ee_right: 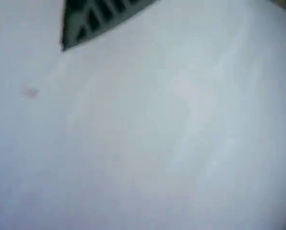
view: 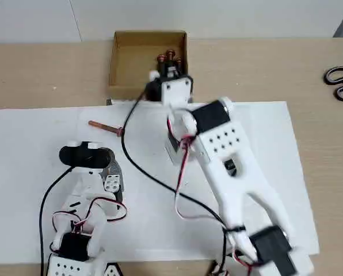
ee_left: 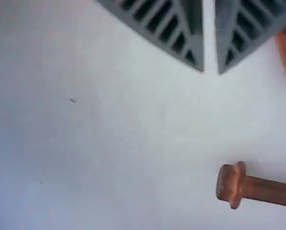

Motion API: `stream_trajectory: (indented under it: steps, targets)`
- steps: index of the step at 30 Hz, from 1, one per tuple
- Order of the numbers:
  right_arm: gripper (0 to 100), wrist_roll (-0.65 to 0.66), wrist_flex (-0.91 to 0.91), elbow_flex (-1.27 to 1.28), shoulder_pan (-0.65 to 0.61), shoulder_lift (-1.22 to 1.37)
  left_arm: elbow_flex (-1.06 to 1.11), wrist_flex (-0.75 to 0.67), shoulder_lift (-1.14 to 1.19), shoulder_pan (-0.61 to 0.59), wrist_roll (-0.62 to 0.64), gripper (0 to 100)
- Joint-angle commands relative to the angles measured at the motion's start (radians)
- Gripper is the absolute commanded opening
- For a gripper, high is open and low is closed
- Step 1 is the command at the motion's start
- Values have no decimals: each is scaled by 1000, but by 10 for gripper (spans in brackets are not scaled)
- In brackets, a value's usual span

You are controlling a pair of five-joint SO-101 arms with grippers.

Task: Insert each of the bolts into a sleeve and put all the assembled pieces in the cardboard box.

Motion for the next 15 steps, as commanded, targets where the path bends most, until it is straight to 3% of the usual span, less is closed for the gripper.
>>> stream_trajectory:
  steps: [1, 7, 15]
  targets:
    - [155, 0, -31, 126, 53, -97, -5, 9, -12, -3, 9, 6]
    - [155, -11, -162, 275, 191, -110, -5, 9, -12, -3, 9, 6]
    - [156, -235, -278, 347, 246, -108, -5, 9, -12, -3, 9, 6]
